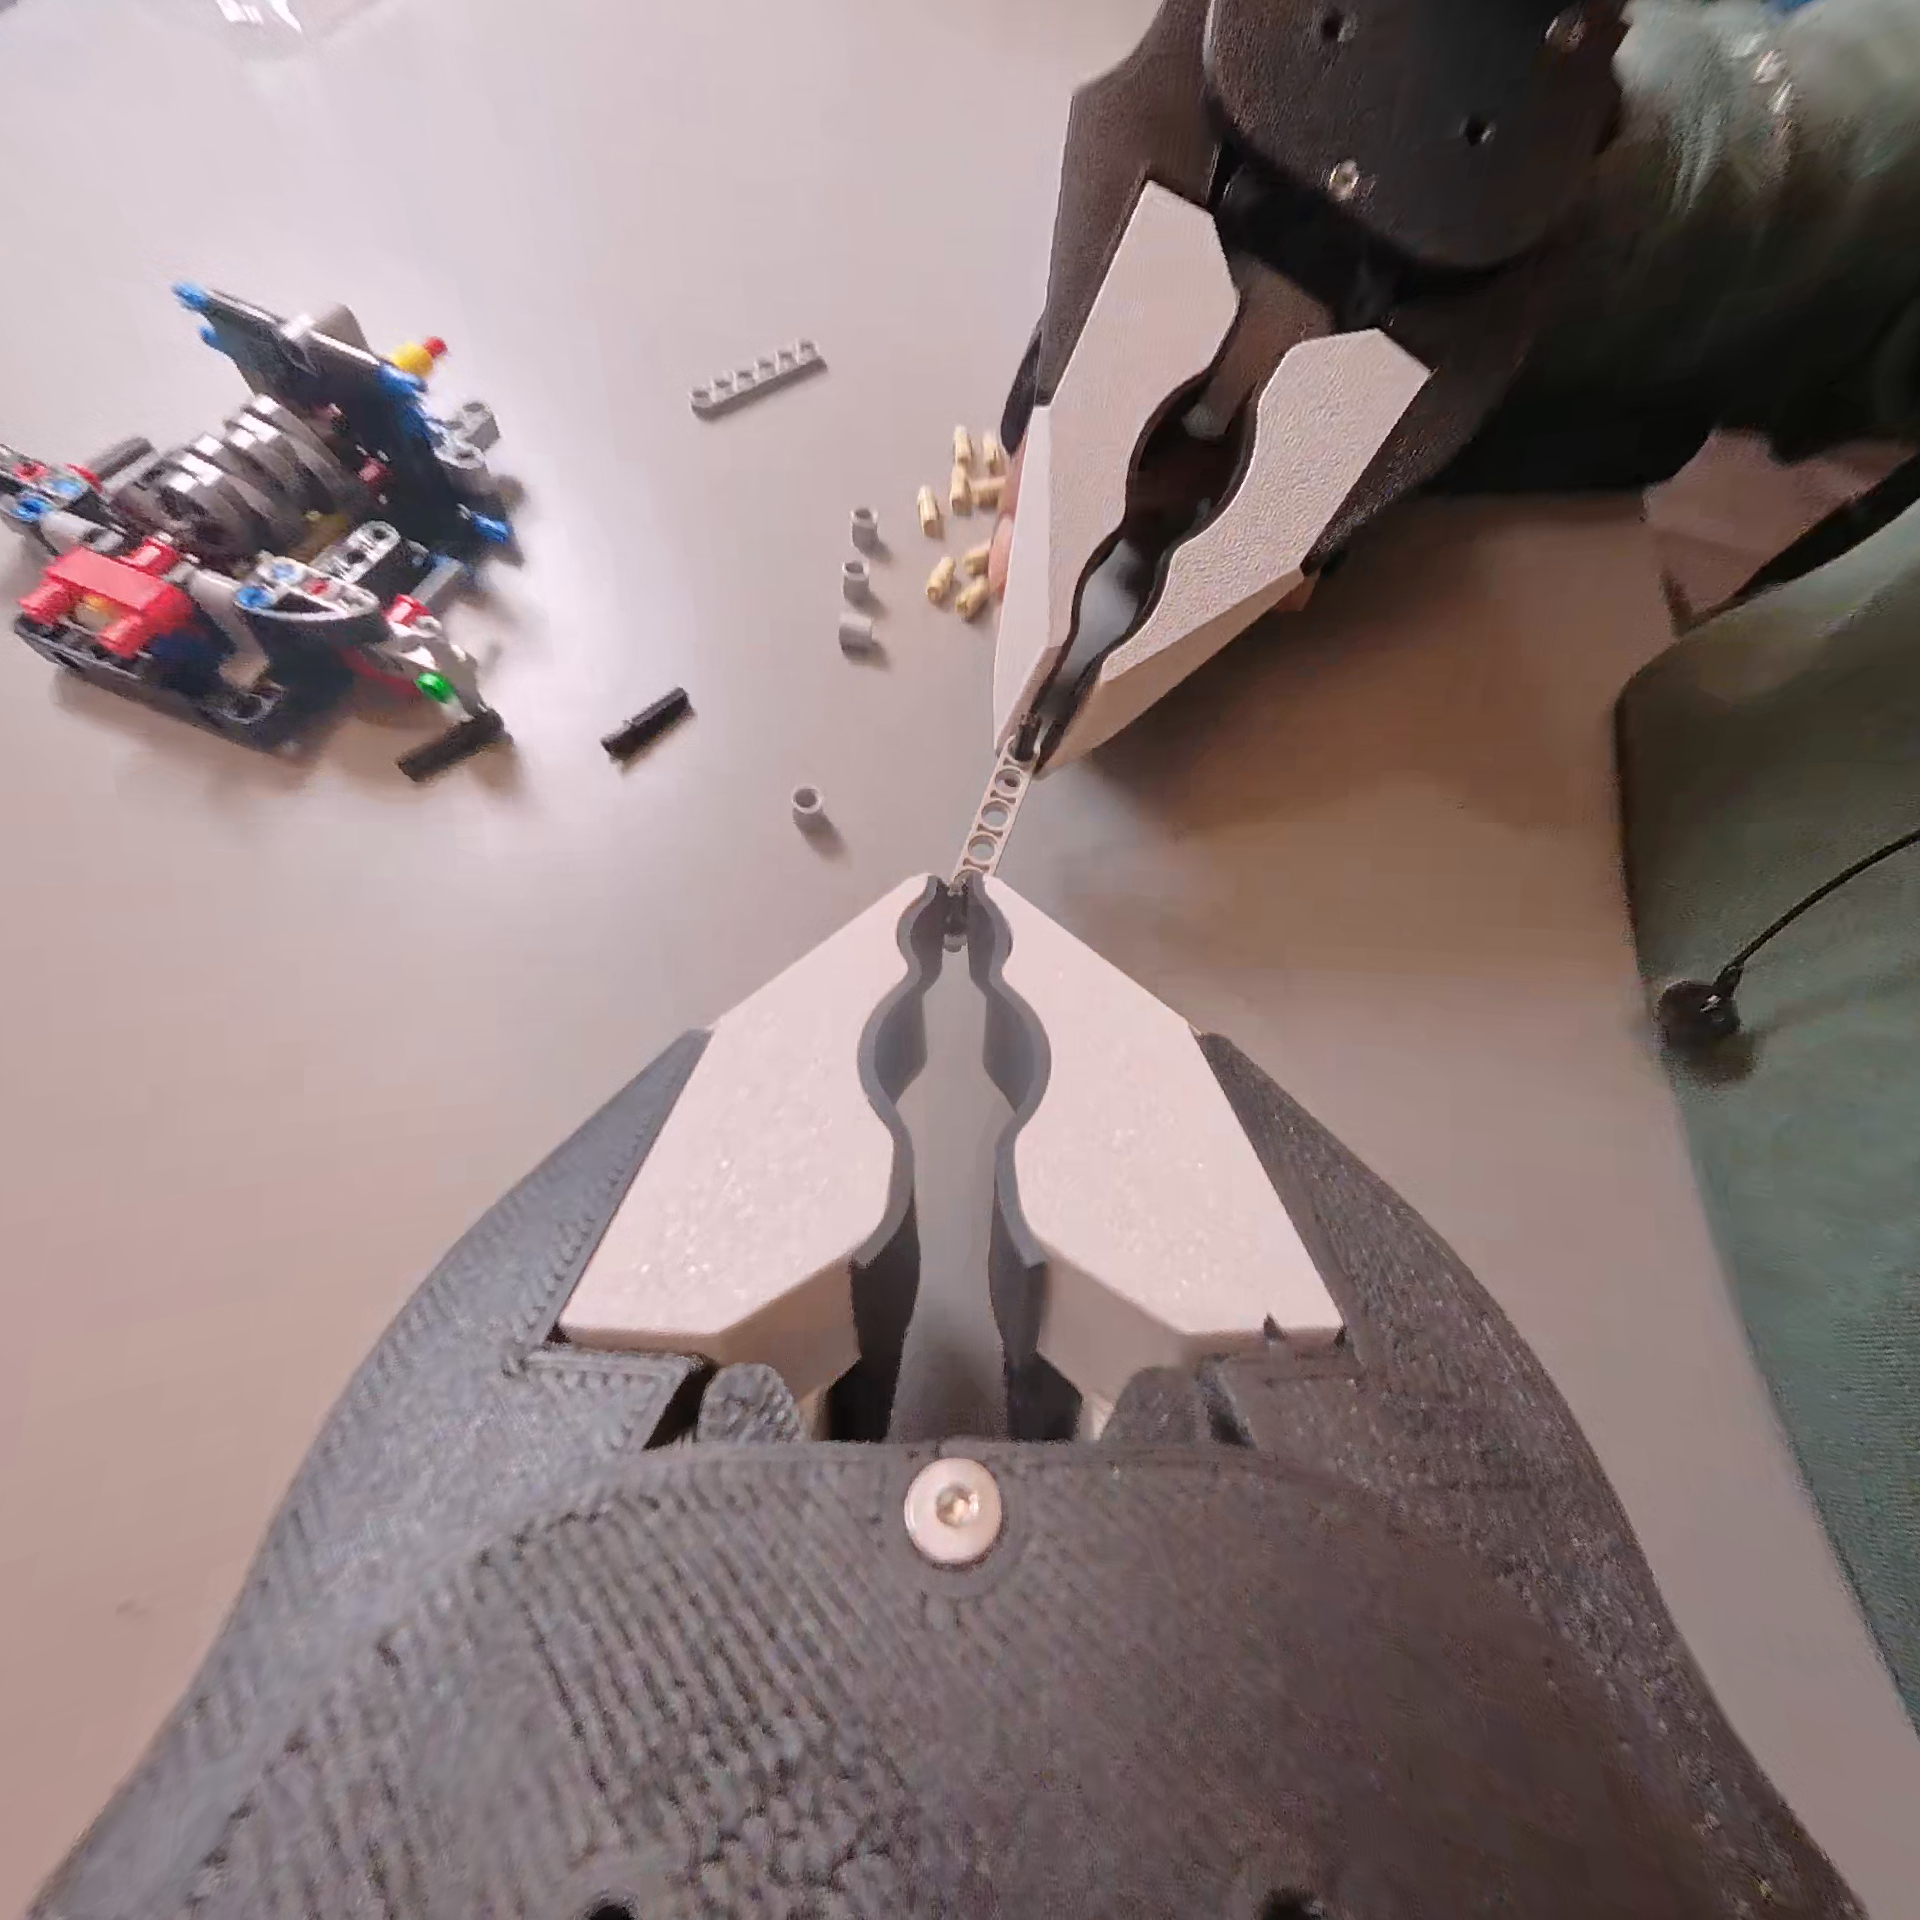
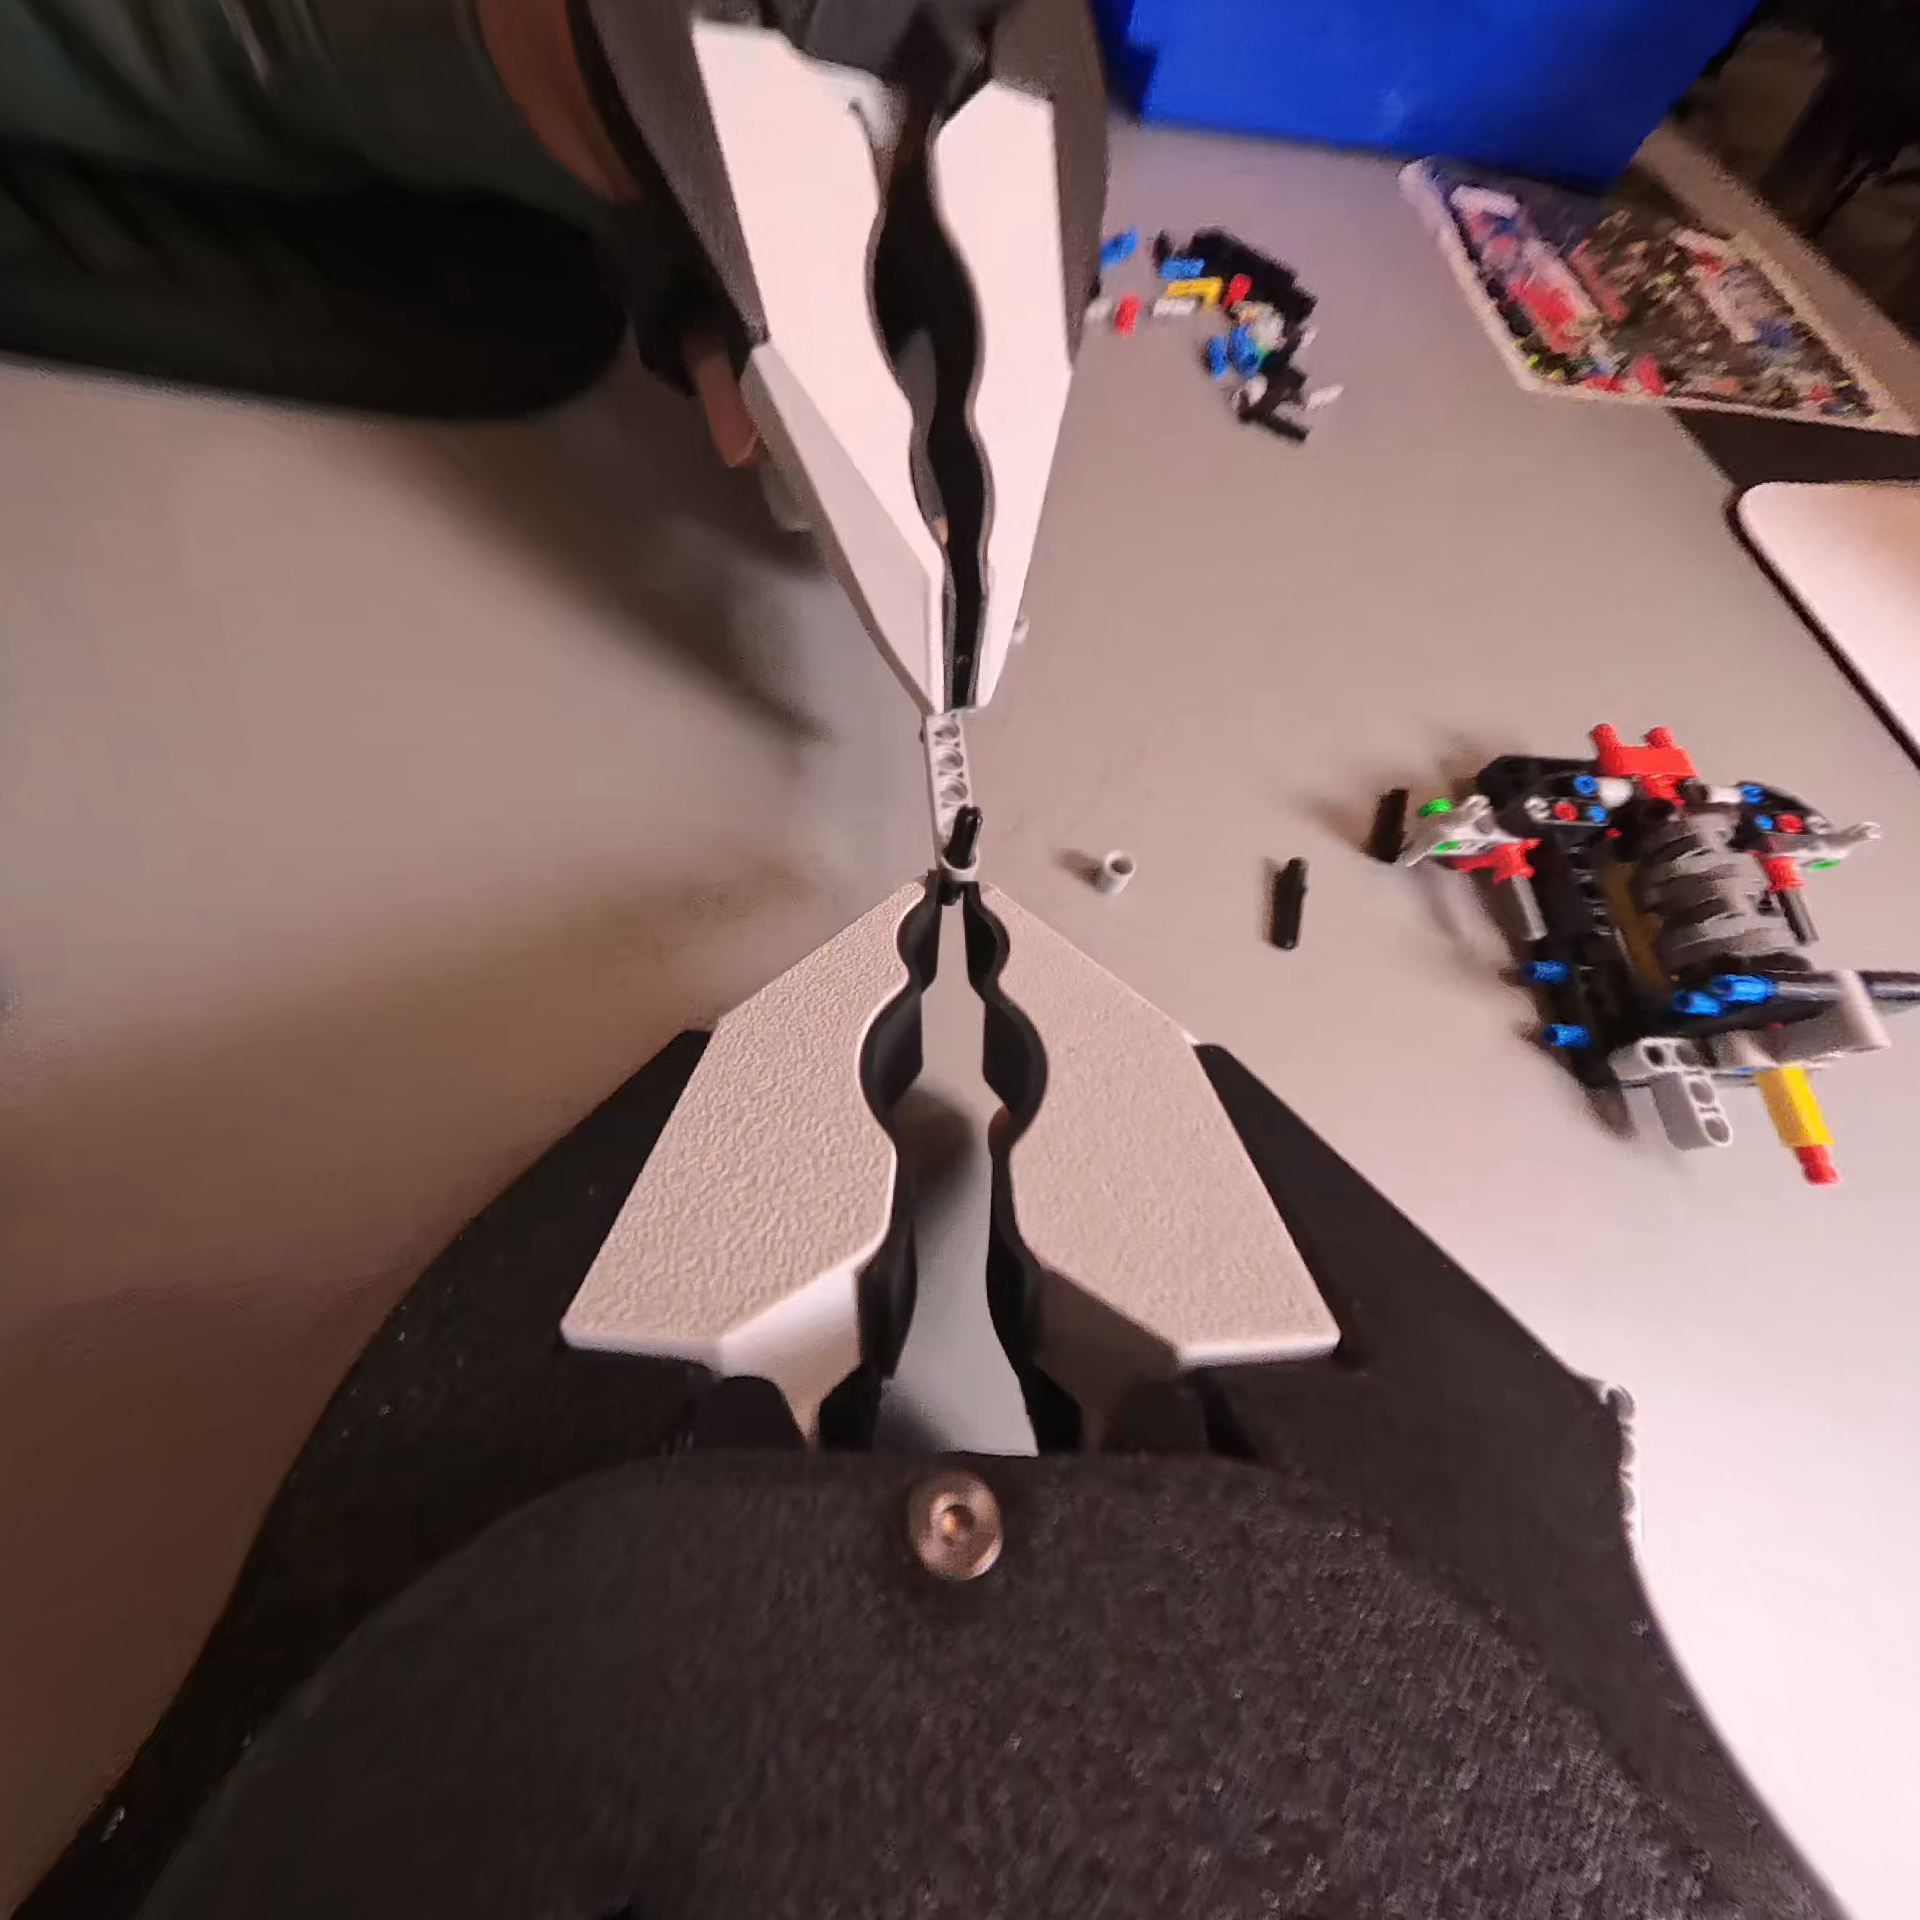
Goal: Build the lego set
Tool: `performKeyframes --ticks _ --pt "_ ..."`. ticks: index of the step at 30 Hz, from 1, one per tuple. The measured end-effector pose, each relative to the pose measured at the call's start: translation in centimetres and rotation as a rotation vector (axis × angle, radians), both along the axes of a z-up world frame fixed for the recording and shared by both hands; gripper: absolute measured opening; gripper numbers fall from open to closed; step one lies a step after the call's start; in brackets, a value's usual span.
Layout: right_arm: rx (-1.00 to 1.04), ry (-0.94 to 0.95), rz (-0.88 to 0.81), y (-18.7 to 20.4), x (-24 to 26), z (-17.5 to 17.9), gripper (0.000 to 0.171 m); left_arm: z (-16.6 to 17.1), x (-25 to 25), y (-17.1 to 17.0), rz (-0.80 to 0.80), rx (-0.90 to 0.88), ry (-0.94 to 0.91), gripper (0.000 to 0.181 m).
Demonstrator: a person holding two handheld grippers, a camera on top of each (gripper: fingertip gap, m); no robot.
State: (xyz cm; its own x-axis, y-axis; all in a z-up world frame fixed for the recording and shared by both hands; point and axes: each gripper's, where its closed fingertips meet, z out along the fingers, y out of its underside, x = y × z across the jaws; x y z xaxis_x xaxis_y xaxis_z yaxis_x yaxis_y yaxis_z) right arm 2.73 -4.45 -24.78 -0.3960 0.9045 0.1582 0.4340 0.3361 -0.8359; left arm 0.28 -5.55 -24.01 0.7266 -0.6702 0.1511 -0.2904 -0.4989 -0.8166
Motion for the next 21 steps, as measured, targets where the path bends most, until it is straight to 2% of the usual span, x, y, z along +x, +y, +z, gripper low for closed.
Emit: performKeyframes --ticks 7,12,18,21 --pt "0.182 -0.118 0.048 -0.3 0.9 -1.9 0.001 -1.8 0.8 -0.4 -0.025 -0.043 0.097 0.002" --pt "0.166 -0.147 0.049 0.2 1.4 -1.7 0.007 -2.0 1.1 -0.4 -0.029 -0.032 0.116 0.001" --pt "0.052 -0.162 0.040 -0.3 1.4 -0.9 0.013 -2.0 1.5 -0.4 -0.027 -0.006 0.132 0.001" --pt "0.064 -0.172 0.039 -0.4 1.2 -1.2 0.007 -2.0 1.7 -0.5 -0.031 -0.001 0.138 0.002"
